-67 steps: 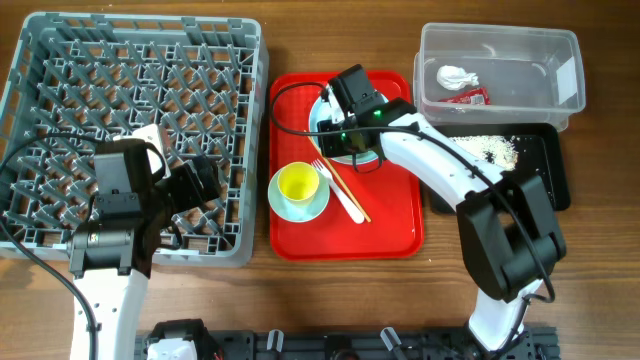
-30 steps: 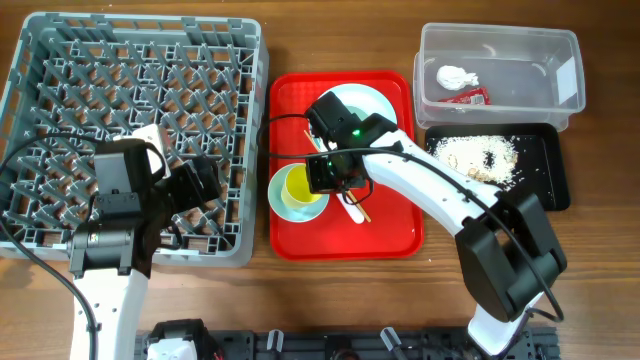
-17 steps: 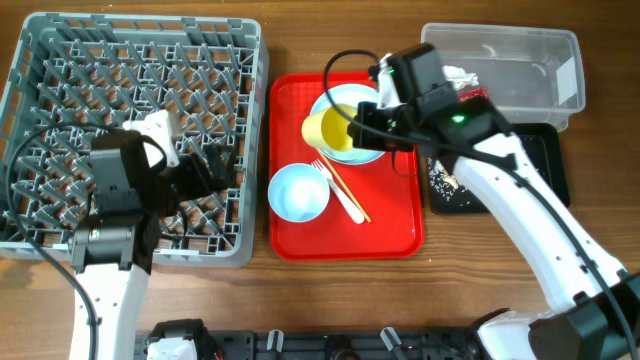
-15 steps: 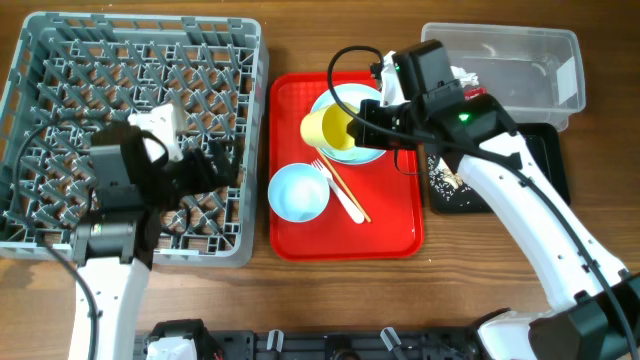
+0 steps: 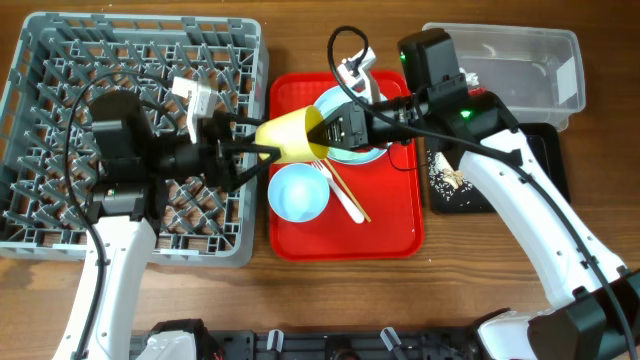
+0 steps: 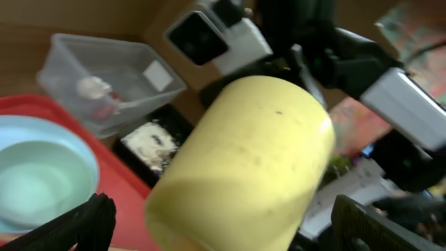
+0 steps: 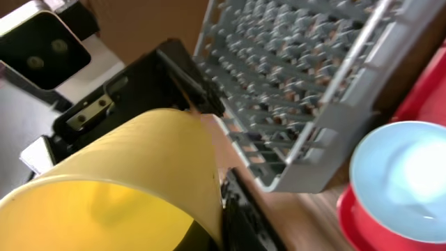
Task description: Sort waste into correct bins and load items into the dishwasher rack
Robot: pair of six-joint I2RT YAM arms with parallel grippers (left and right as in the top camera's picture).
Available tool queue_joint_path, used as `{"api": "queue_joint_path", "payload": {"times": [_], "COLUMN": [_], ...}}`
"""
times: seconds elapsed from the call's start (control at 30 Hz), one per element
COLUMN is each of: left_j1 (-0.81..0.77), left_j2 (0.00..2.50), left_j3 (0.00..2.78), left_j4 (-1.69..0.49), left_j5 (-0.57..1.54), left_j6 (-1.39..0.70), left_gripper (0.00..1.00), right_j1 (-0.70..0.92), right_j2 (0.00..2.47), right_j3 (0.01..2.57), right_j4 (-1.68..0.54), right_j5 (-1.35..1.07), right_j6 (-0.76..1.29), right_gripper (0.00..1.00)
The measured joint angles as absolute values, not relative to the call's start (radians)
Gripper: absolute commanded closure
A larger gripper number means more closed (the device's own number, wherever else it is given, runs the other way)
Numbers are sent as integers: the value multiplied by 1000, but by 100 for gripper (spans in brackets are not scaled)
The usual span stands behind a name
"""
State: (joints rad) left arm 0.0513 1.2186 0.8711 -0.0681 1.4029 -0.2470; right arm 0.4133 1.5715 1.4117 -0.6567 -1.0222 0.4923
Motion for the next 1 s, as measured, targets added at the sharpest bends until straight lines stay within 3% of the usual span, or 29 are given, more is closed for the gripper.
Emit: {"api": "queue_joint_path", "payload": {"times": [0.2, 0.57, 1.0], "left_j1": [6, -28, -28], "left_j2": [1219, 1221, 1226], "left_j3": [871, 871, 871], "left_j4": [28, 99, 114], "left_j5": [1510, 1509, 1509], "left_j6": [-249, -249, -249], "left_gripper": [12, 28, 31], "right_j1": [413, 414, 414], "right_j2": [1571, 1571, 1571], "right_j3": [1412, 1412, 1412], "right_j4": [-649, -649, -650], "right_j5": [-1090, -1144, -1153], "right_j6": [492, 492, 492], "right_gripper": [96, 95, 96]}}
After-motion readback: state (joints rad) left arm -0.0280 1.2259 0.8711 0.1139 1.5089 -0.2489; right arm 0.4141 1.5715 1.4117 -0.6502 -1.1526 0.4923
